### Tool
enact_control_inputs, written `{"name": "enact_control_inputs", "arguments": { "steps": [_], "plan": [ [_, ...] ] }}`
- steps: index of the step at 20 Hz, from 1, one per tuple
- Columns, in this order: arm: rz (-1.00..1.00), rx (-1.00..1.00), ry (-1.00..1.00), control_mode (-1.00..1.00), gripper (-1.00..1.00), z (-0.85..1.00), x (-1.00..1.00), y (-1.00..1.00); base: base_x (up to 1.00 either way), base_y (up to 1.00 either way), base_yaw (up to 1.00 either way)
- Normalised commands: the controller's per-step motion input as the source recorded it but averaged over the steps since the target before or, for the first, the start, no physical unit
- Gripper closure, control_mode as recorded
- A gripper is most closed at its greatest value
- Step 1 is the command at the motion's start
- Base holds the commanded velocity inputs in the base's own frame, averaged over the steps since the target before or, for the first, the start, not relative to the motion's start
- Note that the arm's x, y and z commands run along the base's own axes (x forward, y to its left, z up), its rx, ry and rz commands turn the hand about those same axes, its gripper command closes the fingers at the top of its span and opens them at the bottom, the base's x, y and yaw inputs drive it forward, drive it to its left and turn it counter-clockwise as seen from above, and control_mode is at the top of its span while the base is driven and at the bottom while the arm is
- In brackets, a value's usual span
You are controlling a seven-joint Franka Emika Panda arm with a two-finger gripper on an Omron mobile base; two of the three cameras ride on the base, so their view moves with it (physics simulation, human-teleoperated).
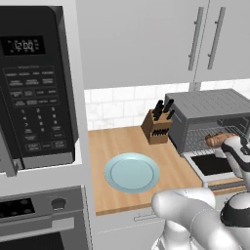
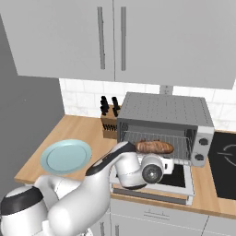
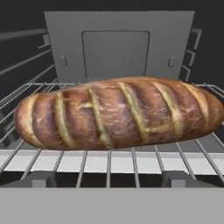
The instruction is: Pick up the kebab skewer and baguette bread, and place them inside the toaster oven. Close the toaster oven door and start by setting the timer.
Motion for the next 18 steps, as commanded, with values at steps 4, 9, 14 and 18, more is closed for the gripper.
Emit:
{"name": "enact_control_inputs", "arguments": {
  "steps": [4,9,14,18],
  "plan": [
    [0.0,0.0,0.0,-1.0,-1.0,-0.13,0.14,0.0,0.0,0.0,0.0],
    [0.0,0.0,0.0,-1.0,-1.0,-0.19,0.16,0.0,0.0,0.0,0.0],
    [0.0,0.0,0.0,-1.0,-1.0,-0.21,0.14,0.0,0.0,0.0,0.0],
    [0.0,0.0,0.0,-1.0,-1.0,-0.21,0.13,0.0,0.0,0.0,0.0]
  ]
}}
